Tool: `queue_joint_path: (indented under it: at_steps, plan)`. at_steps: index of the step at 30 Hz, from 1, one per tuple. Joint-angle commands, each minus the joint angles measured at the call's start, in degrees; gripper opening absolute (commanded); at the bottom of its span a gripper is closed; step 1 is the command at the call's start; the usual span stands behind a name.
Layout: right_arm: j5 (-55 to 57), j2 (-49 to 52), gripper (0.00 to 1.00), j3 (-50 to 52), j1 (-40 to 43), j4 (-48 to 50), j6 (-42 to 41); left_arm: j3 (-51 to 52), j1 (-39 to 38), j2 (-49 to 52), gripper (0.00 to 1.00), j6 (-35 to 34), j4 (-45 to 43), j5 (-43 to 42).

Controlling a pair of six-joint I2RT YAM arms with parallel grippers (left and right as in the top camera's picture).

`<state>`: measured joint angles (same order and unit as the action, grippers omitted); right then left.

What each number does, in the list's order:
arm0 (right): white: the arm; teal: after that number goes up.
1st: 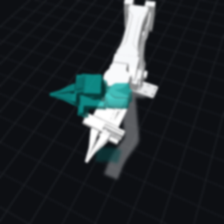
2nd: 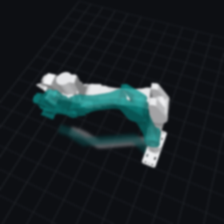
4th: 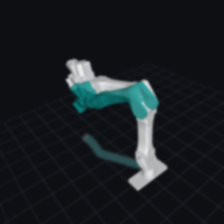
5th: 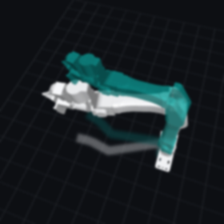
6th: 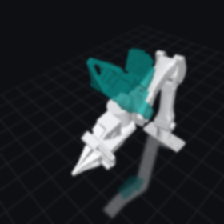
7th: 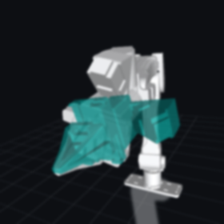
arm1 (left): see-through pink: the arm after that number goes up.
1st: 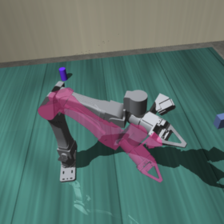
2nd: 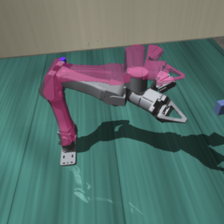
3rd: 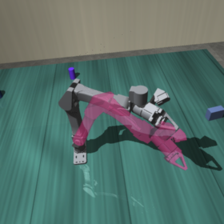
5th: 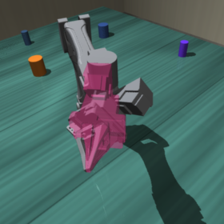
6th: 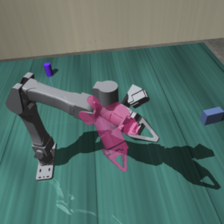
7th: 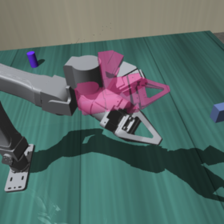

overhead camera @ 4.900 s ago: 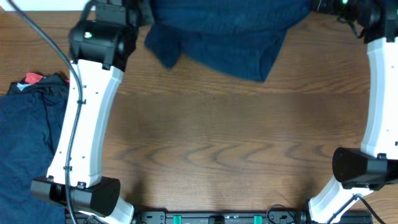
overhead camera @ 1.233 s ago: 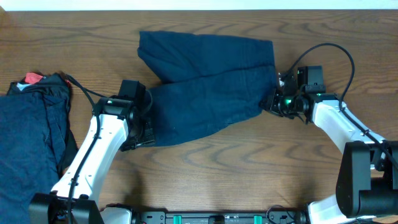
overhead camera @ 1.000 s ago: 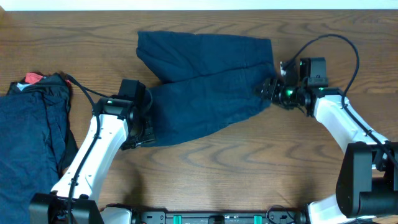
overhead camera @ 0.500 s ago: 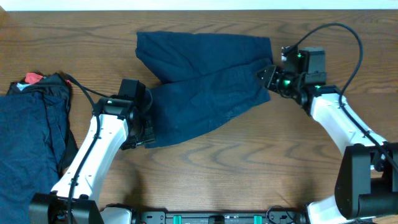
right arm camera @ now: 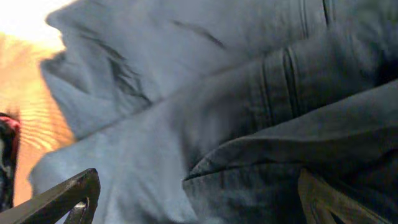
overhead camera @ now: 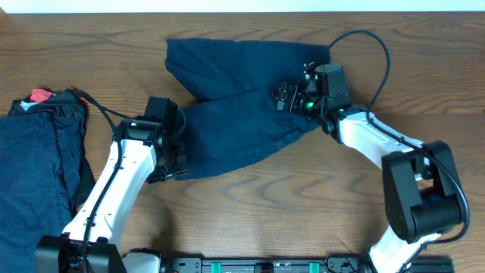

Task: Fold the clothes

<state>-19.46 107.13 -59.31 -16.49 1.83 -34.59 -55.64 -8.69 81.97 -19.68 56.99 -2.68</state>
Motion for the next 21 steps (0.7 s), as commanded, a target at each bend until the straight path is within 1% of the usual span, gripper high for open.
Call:
queue_joint_path:
  at_steps: [1,3,5,8,11,16,18,20,21]
  plan:
    - [1.38,1.11,0.99,-0.94,0.74,-2.10,-1.62,0.46,0.20,-0.22,0.51,-0.57,0.48,0.07]
    - [0.63,-0.37,0.99,-1.25,2.29,-2.67,-0.20,0.46,0.20,-0.22,0.51,-0.57,0.57,0.04]
    - [-0.83,-1.99,0.99,-2.82,4.17,-5.79,0.46,0.46,0.20,-0.22,0.51,-0.55,0.55,0.07]
    - [-1.99,-4.57,0.99,-7.74,7.13,-15.85,3.69,0.46,0.20,-0.22,0.51,-0.57,0.52,0.07]
    - [-0.42,-7.06,0.99,-13.62,8.90,-26.34,8.81,0.46,0.20,-0.22,0.51,-0.57,0.52,0.07]
    - [1.29,-10.58,0.99,-20.44,10.12,-36.96,14.45,0.46,0.20,-0.22,0.51,-0.57,0.52,0.07]
    - [0.81,-10.88,0.99,-20.83,10.21,-39.43,17.35,0.46,0.20,-0.22,0.51,-0.57,0.52,0.07]
    - [-1.84,-10.47,0.99,-20.35,10.14,-42.53,22.75,0.46,0.20,-0.22,0.51,-0.57,0.52,0.07]
    - [-3.19,-10.43,0.85,-19.74,10.10,-43.91,25.79,0.46,0.20,-0.22,0.51,-0.55,0.52,0.07]
